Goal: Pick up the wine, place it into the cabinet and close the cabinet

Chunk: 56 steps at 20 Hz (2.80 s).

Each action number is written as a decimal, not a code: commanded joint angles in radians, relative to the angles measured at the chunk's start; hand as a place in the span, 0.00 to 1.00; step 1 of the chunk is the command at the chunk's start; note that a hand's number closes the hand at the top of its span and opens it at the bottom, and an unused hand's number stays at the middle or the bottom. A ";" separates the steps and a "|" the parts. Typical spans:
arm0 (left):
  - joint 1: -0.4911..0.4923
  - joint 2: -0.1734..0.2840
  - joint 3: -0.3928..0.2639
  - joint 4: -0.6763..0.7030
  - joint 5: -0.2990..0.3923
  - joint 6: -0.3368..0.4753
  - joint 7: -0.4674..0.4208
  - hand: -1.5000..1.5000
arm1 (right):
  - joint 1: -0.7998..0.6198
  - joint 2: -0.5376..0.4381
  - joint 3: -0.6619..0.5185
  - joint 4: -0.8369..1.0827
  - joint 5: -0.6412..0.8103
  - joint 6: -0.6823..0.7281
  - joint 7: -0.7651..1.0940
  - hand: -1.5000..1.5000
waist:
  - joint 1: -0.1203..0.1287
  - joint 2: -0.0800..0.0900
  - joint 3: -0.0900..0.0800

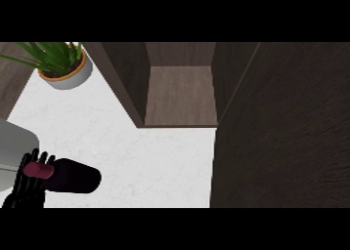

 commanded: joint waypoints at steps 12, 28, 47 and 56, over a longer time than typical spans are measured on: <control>-0.157 -0.013 0.007 0.266 -0.052 -0.020 -0.093 0.00 | 0.103 0.041 0.030 -0.136 -0.045 0.028 -0.015 0.00 | 0.002 0.001 0.000; -0.182 -0.012 -0.005 0.437 -0.064 -0.143 -0.249 1.00 | 0.096 0.039 0.002 -0.141 -0.083 0.028 0.009 0.00 | 0.002 0.001 0.000; -0.259 -0.010 -0.019 0.327 -0.140 0.061 -0.166 1.00 | 0.013 0.017 -0.054 -0.119 -0.116 0.026 0.081 0.00 | 0.004 0.000 0.001; -0.180 -0.043 -0.050 0.090 -0.166 0.134 -0.182 1.00 | -0.003 0.063 0.031 -0.174 -0.033 -0.031 0.143 0.00 | 0.007 -0.003 0.000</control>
